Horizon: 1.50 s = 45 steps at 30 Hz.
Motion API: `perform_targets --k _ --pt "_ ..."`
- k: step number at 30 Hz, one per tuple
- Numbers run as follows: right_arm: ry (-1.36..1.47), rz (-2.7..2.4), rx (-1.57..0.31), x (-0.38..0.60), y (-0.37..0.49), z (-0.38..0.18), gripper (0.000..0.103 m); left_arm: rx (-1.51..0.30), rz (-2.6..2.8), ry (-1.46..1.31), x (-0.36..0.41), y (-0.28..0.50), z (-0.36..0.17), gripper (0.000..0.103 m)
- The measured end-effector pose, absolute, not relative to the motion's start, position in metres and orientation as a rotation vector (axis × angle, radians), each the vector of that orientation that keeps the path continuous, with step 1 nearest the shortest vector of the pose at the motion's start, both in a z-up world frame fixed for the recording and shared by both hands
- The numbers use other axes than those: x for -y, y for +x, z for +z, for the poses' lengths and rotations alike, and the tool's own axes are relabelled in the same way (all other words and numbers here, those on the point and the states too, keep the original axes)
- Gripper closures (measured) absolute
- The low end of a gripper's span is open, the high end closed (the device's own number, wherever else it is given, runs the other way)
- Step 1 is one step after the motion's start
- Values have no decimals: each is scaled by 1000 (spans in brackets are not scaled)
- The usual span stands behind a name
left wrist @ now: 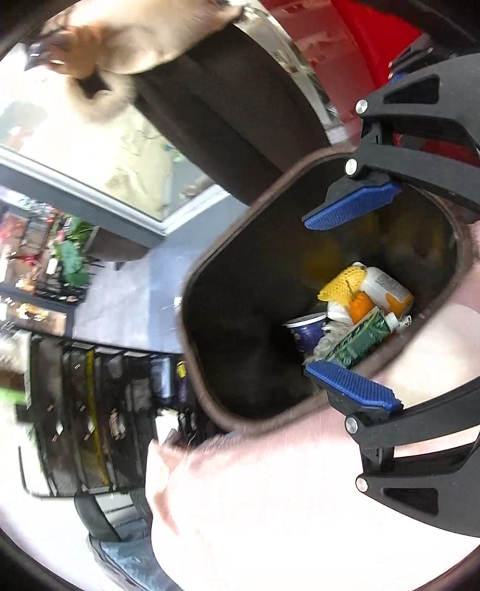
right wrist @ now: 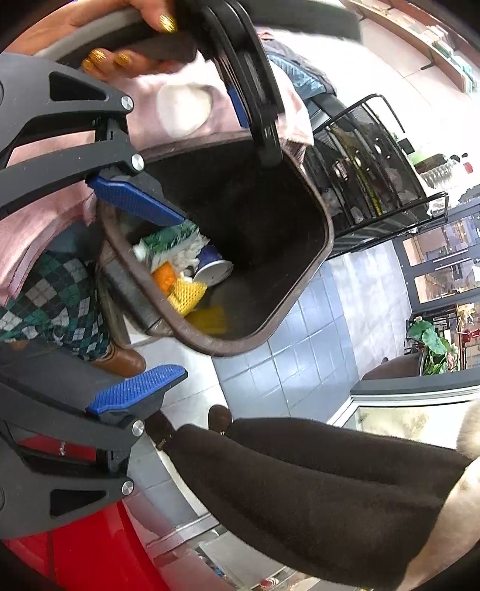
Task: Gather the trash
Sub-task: 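Withdraw both tools from the bin back over the table, then grasp the green snack packet with the left gripper while the right gripper grasps the plastic-wrapped ball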
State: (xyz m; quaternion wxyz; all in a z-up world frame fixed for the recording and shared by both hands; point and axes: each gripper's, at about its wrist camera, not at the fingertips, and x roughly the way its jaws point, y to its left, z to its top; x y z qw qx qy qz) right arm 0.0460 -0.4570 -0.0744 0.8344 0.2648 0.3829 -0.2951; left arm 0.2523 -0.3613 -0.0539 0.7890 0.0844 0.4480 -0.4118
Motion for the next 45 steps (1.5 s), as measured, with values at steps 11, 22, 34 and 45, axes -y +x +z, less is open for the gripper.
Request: perform_targets --k 11,22,34,45 --pt "532 -306 -731 388 138 -43 19 -705 -566 38 181 297 1 15" --pt "393 -17 -778 281 239 -24 19 -773 -39 -22 -3 408 -35 16" --pt "261 68 -850 207 319 -27 19 -876 -133 -30 -12 438 -65 61" --pt "165 62 -875 166 402 -40 34 -867 -164 -147 -32 432 -68 70"
